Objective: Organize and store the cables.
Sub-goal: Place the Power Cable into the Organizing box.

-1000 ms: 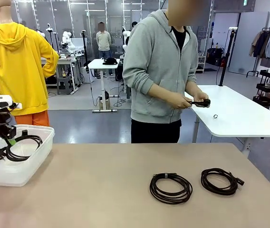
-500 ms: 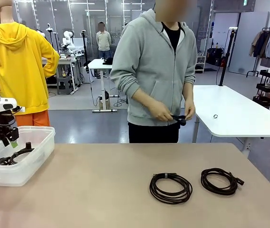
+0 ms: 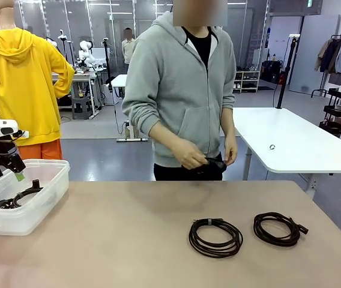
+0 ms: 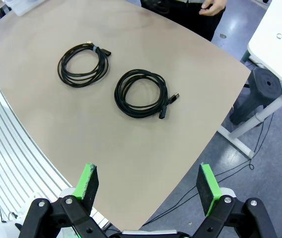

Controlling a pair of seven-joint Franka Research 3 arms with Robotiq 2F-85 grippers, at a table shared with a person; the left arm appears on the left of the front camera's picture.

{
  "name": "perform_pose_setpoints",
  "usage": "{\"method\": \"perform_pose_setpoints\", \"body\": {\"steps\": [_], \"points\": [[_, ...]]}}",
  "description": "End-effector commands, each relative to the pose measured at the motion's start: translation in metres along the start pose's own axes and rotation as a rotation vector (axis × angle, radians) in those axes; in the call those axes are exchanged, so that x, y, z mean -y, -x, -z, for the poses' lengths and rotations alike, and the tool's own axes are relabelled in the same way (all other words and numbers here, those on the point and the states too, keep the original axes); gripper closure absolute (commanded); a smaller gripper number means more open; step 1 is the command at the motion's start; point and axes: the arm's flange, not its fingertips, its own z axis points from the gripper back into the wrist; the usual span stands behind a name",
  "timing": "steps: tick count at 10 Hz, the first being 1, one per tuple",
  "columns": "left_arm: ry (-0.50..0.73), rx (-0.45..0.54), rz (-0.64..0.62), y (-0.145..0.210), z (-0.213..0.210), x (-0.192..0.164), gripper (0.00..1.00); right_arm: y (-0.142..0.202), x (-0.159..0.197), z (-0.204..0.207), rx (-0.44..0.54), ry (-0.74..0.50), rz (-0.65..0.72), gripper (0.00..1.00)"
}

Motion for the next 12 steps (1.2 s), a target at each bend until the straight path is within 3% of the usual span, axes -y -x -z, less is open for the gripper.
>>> {"method": "perform_pose_setpoints", "body": {"steps": [1, 2, 12], "points": [[0.029, 0.058, 0.001, 0.008, -0.011, 0.008, 0.0, 0.001, 0.0, -0.001, 0.006, -0.008, -0.014, 0.0], [0.0, 0.0, 0.0, 0.0, 0.0, 0.0, 0.0, 0.001, 0.0, -0.001, 0.006, -0.008, -0.014, 0.0], [0.0, 0.0, 0.0, 0.0, 0.0, 0.0, 0.0, 0.001, 0.0, -0.001, 0.006, -0.008, -0.014, 0.0]]}}
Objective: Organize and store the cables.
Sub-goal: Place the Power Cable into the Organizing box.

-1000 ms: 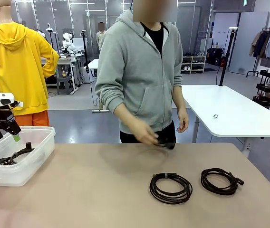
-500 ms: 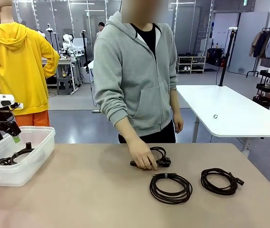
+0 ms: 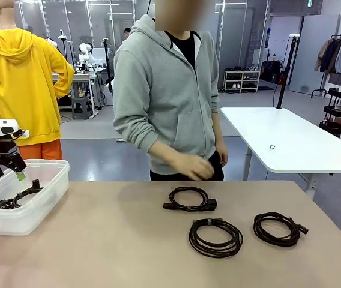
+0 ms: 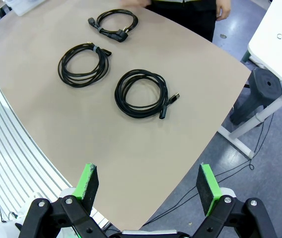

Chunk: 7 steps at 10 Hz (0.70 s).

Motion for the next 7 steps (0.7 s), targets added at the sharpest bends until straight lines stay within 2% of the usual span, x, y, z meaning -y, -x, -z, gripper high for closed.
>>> {"method": "perform_pose_setpoints", "body": {"steps": [1, 3, 5, 7], "points": [[0.0, 0.0, 0.0, 0.0, 0.0, 0.0, 0.0, 0.001, 0.0, -0.001, 0.006, -0.006, -0.013, 0.0], [-0.008, 0.144, 0.054, -0.001, -0.046, 0.025, 0.0, 0.001, 0.0, -0.001, 0.006, -0.006, -0.013, 0.0], [-0.009, 0.283, 0.156, 0.03, -0.085, 0.046, 0.0, 0.001, 0.0, -0.001, 0.006, -0.006, -0.013, 0.0], [0.041, 0.36, 0.259, 0.07, -0.107, 0.075, 0.0, 0.001, 0.0, -0.001, 0.006, -0.006, -0.013, 0.0]]}}
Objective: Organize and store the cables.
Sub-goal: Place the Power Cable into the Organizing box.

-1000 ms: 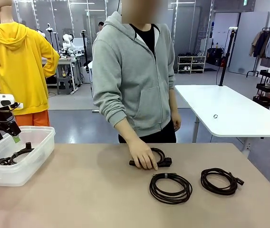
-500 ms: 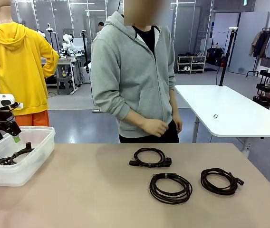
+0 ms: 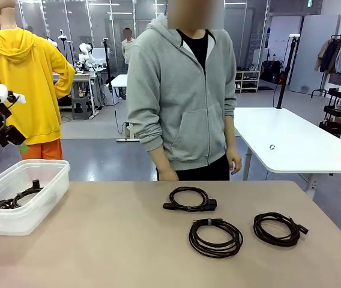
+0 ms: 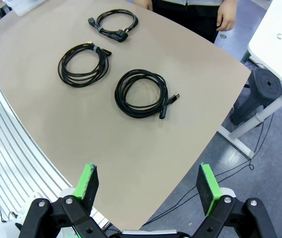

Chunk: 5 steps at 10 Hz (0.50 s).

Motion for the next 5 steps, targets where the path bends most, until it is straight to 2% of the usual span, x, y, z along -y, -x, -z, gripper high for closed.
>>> {"method": "perform_pose_setpoints", "body": {"steps": [1, 3, 5], "points": [[0.067, 0.106, 0.138, 0.059, -0.018, 0.045, 0.0, 0.001, 0.0, -0.001, 0.007, -0.006, -0.014, 0.0], [0.115, 0.158, 0.241, 0.107, -0.045, 0.081, 0.0, 0.001, 0.0, -0.001, 0.007, -0.006, -0.014, 0.0], [0.147, 0.17, 0.297, 0.151, -0.056, 0.105, 0.0, 0.001, 0.0, -0.001, 0.007, -0.006, -0.014, 0.0]]}}
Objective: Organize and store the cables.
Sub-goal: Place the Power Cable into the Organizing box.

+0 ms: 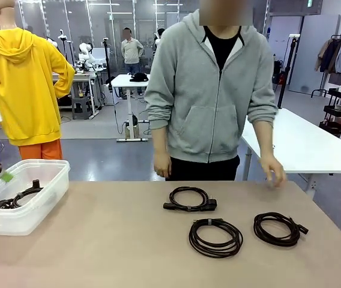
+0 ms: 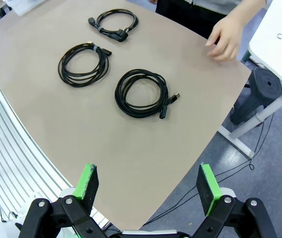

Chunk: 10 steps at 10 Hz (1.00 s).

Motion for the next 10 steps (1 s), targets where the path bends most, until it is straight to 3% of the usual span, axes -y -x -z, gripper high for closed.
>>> {"method": "perform_pose_setpoints", "body": {"steps": [1, 10], "points": [[0.005, 0.033, 0.07, 0.0269, -0.0124, 0.0235, 0.0, 0.0009, 0.0001, -0.001, 0.007, -0.006, -0.014, 0.0], [0.011, 0.04, 0.06, 0.0309, -0.0126, 0.029, 0.0, 0.0009, 0.0001, -0.001, 0.007, -0.006, -0.014, 0.0]]}}
